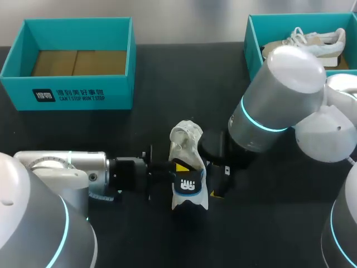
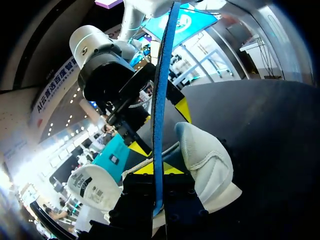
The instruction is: Take the shoe out of the shoebox, open the shoe tongue, remove and reinsert the insole, then place the shoe into the shoebox
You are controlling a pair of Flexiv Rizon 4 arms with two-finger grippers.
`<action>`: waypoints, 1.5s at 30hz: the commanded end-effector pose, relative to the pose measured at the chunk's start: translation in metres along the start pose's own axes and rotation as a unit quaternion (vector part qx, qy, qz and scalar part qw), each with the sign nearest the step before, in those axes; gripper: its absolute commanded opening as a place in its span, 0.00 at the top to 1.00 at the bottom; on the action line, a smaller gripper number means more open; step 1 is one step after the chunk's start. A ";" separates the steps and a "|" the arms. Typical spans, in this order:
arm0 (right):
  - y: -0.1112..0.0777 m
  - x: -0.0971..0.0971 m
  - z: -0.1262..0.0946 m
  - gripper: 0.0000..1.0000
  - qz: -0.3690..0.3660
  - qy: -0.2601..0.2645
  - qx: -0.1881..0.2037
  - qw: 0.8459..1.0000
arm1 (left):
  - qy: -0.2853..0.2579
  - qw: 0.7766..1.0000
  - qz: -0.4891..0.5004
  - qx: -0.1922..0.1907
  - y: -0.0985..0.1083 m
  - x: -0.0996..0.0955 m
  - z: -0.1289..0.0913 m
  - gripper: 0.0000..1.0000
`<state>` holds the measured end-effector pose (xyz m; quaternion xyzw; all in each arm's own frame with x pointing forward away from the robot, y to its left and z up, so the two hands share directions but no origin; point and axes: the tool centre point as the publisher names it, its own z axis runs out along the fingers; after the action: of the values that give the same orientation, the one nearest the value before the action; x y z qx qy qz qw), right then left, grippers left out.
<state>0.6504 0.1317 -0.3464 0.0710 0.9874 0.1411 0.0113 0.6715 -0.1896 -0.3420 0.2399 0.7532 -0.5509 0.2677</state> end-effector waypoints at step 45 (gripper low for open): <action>0.000 0.001 0.001 0.00 0.000 -0.001 0.000 1.000 | -0.003 0.999 -0.001 0.053 -0.048 -0.007 0.004 0.75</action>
<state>0.6504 0.1317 -0.3464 0.0710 0.9874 0.1410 0.0113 0.6479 -0.2066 -0.3062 0.2504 0.7209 -0.5929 0.2571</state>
